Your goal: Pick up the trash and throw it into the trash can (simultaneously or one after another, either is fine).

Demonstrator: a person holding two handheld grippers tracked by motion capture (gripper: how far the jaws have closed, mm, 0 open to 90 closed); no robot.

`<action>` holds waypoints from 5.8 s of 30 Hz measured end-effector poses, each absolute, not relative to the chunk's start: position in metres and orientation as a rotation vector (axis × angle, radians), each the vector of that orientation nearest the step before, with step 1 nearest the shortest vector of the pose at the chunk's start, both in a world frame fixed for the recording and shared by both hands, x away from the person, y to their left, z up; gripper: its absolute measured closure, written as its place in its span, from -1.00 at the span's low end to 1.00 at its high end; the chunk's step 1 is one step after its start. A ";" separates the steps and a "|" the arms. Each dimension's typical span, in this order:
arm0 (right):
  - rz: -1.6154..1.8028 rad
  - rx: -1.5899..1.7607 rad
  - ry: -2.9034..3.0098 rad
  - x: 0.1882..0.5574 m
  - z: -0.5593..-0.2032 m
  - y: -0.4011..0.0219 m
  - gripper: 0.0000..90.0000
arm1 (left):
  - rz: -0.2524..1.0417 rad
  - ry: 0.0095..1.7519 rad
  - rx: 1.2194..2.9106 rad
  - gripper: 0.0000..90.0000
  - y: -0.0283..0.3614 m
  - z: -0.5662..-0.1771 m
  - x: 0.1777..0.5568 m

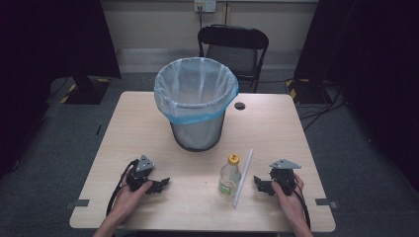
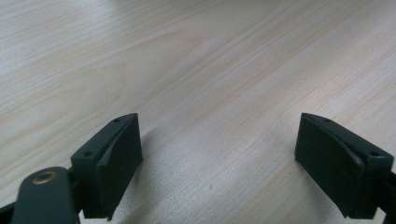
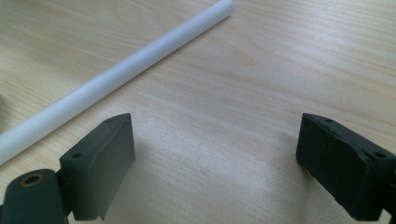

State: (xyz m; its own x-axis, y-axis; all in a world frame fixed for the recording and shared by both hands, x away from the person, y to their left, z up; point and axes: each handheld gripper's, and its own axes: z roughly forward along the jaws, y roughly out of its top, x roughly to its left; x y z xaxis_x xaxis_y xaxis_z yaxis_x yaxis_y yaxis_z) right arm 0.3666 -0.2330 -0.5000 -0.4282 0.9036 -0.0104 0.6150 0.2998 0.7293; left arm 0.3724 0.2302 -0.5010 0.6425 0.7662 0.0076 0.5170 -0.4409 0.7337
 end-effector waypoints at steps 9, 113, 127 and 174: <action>0.921 1.359 2.148 0.367 -0.500 -0.233 -0.76 | 0.437 0.985 2.145 -0.70 0.231 -0.501 0.374; 1.340 0.941 2.402 0.349 -0.460 -0.143 -0.37 | 0.445 0.993 2.147 -0.70 0.231 -0.501 0.373; 1.450 0.945 2.351 0.351 -0.430 -0.142 -0.37 | 0.447 0.993 2.147 -0.70 0.231 -0.501 0.373; 1.734 0.759 2.171 0.367 -0.305 -0.143 -0.37 | 0.446 0.992 2.149 -0.70 0.231 -0.501 0.373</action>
